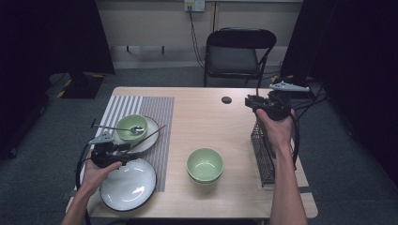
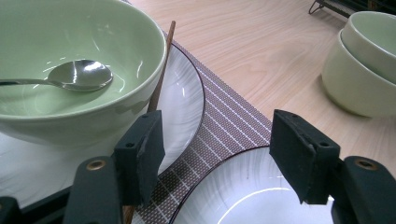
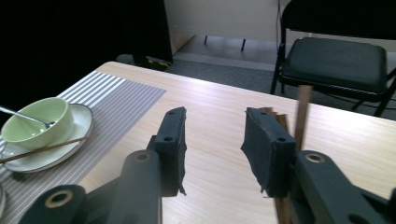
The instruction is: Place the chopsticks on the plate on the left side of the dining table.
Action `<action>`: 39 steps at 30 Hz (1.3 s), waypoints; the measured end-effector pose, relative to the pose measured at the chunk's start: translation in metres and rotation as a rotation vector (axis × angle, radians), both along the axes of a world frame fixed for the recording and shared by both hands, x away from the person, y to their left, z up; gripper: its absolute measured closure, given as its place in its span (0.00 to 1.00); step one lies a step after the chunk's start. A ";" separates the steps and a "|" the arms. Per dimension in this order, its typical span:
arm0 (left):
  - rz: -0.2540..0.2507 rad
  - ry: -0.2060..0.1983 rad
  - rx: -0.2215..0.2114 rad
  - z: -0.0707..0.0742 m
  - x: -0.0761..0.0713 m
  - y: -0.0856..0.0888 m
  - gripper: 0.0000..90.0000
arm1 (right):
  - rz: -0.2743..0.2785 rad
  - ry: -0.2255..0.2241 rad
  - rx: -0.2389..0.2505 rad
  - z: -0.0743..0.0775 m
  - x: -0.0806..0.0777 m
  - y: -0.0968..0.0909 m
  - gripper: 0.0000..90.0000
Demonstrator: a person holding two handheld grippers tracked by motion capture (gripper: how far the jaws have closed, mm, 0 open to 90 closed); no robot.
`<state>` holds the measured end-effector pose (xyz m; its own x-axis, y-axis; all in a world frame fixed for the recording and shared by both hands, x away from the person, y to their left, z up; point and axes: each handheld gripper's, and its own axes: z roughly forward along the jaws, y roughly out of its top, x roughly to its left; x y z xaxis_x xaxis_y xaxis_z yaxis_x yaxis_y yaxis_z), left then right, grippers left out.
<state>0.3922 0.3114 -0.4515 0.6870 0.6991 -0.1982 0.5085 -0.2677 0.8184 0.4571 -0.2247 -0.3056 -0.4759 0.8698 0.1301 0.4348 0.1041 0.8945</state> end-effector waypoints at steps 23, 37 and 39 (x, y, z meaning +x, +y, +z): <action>0.003 -0.004 0.008 0.001 0.001 0.000 0.39 | -0.127 0.094 -0.053 -0.033 0.020 -0.028 0.82; 0.007 -0.006 0.008 0.001 0.000 0.001 0.39 | -0.134 0.115 -0.077 -0.043 0.025 -0.025 0.89; 0.007 -0.004 0.008 0.001 0.000 0.001 0.39 | -0.137 0.109 -0.083 -0.043 0.024 -0.025 0.91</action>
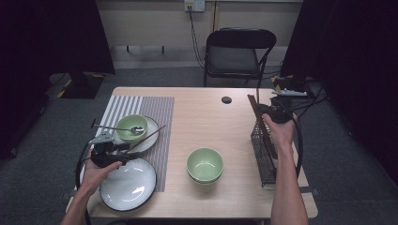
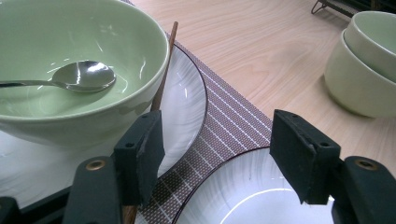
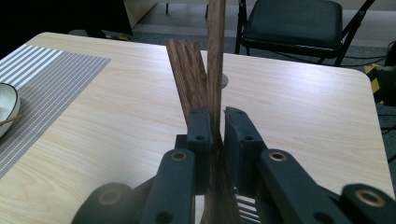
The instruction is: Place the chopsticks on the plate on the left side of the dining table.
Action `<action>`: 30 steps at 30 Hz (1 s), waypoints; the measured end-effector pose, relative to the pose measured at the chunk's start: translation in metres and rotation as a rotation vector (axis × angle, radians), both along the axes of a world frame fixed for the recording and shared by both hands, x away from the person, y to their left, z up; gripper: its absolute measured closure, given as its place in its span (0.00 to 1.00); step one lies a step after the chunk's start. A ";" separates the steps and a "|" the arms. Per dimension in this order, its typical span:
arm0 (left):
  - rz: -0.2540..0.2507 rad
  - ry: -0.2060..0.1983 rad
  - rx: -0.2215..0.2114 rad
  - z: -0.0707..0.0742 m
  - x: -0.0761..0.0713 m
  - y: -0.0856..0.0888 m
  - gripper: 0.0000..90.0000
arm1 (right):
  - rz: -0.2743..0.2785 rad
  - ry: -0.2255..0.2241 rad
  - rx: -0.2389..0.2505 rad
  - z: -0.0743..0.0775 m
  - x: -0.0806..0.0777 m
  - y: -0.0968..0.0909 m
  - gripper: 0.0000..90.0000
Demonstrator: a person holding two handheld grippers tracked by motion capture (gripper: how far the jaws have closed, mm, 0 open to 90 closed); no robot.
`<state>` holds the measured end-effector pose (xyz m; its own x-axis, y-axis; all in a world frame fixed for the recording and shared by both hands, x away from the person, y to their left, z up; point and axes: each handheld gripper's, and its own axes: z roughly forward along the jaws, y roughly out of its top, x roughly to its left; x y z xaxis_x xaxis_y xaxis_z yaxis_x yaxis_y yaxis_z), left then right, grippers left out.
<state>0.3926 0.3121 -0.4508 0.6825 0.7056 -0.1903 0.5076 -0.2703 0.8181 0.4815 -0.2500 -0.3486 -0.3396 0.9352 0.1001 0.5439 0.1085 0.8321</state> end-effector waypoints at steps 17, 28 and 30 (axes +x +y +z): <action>-0.003 0.000 0.000 0.000 0.000 -0.001 0.39 | 0.034 -0.081 0.055 0.013 -0.011 -0.001 0.94; -0.003 -0.002 0.006 0.000 0.001 -0.001 0.39 | 0.075 -0.131 0.094 0.022 -0.016 0.000 0.94; -0.003 -0.001 0.001 0.000 0.000 -0.001 0.39 | 0.089 -0.148 0.102 0.024 -0.018 0.001 0.93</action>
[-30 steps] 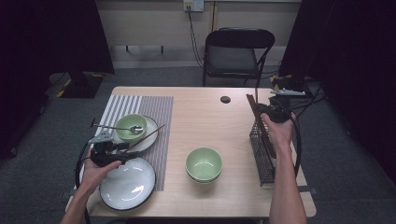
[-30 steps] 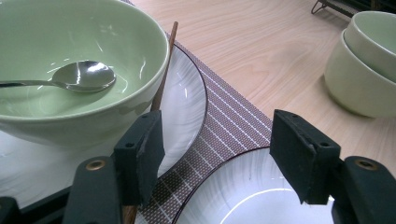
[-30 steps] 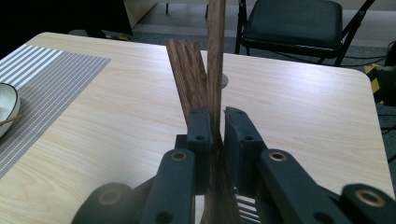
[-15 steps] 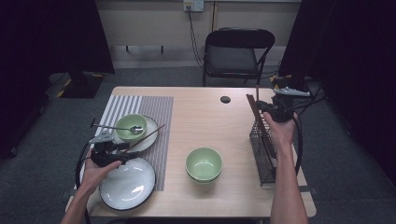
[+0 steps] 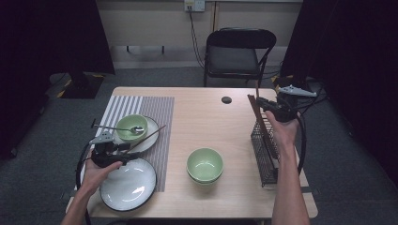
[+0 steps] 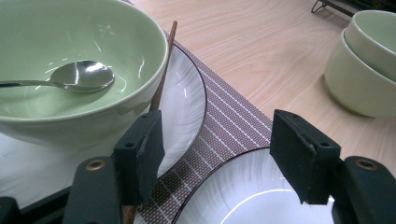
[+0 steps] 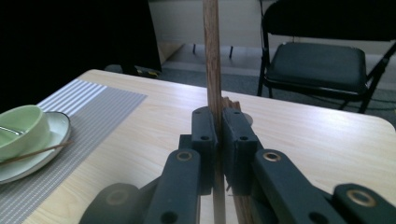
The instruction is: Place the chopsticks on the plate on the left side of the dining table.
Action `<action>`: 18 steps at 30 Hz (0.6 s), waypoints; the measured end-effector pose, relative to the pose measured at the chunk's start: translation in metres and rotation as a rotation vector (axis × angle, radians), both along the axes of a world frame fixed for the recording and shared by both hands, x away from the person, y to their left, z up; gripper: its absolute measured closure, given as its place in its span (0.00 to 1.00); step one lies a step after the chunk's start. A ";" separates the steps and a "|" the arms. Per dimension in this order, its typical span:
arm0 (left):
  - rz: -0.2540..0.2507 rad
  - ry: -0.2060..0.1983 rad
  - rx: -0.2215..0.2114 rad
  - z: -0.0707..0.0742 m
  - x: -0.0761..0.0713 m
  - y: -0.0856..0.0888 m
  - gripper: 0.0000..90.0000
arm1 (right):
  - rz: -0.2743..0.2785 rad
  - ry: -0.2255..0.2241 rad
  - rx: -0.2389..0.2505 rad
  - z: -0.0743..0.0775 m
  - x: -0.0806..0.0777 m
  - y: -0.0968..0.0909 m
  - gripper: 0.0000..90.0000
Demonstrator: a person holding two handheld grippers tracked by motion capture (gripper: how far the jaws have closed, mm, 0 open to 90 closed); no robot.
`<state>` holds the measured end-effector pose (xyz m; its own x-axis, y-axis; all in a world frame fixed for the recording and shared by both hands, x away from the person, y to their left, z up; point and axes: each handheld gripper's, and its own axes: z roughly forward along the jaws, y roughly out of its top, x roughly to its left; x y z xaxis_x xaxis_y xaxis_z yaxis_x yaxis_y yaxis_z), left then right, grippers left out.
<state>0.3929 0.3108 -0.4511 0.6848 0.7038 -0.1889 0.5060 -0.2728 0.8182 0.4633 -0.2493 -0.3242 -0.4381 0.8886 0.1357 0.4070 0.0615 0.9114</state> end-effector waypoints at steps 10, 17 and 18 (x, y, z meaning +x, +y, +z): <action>-0.002 0.001 0.005 0.000 0.000 -0.001 0.39 | 0.023 -0.040 0.008 0.011 -0.004 0.003 0.93; -0.003 -0.001 0.004 0.000 0.000 -0.001 0.39 | 0.045 -0.082 0.012 0.025 -0.007 0.009 0.93; -0.002 -0.002 0.004 0.001 0.000 -0.001 0.39 | 0.050 -0.086 0.012 0.027 -0.008 0.010 0.93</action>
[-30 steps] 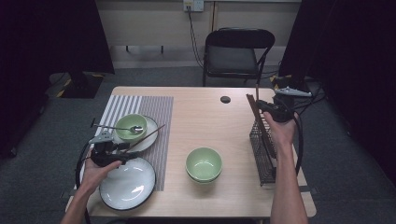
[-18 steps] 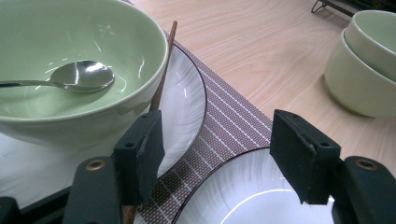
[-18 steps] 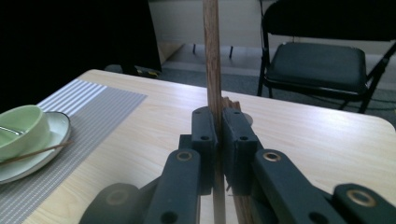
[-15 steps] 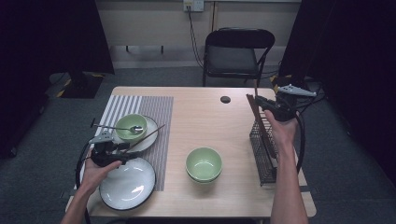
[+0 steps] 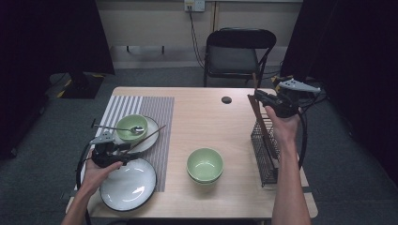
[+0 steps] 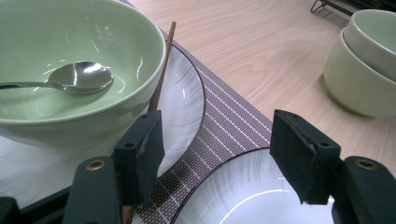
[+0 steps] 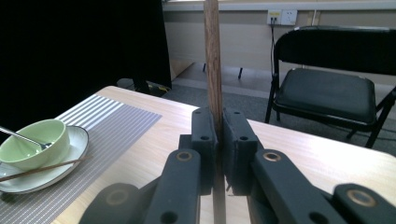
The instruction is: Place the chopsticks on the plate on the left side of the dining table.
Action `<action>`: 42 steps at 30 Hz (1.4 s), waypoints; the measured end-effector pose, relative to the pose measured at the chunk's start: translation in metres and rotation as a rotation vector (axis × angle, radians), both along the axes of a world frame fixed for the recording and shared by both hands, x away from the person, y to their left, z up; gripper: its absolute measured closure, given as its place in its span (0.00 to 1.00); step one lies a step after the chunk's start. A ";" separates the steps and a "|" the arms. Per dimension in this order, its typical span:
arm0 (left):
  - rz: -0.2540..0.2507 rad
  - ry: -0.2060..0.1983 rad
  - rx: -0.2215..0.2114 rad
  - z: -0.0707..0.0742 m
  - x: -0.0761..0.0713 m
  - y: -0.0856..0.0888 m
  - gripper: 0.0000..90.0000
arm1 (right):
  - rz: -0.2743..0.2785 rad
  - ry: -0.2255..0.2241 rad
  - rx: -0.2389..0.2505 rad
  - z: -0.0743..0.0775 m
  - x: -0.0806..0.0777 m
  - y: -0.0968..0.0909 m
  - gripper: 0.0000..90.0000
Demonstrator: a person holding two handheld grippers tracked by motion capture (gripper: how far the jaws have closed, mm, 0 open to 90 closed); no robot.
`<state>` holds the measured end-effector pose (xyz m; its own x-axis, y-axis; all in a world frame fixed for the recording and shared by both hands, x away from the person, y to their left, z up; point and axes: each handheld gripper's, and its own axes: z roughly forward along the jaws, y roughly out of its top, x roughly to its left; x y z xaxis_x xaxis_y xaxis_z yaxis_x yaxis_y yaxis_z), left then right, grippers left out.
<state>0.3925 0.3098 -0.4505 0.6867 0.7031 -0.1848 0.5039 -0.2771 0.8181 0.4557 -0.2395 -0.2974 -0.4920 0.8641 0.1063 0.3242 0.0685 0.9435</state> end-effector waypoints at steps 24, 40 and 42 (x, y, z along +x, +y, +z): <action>0.002 -0.011 -0.006 0.002 -0.001 -0.001 0.39 | 0.036 -0.069 -0.037 0.028 0.001 0.025 0.94; -0.016 -0.012 -0.018 0.005 -0.003 -0.007 0.39 | 0.123 -0.052 0.010 0.026 -0.005 0.054 0.94; -0.022 -0.011 -0.023 0.006 -0.003 -0.010 0.39 | 0.130 -0.053 0.016 0.027 -0.006 0.057 0.94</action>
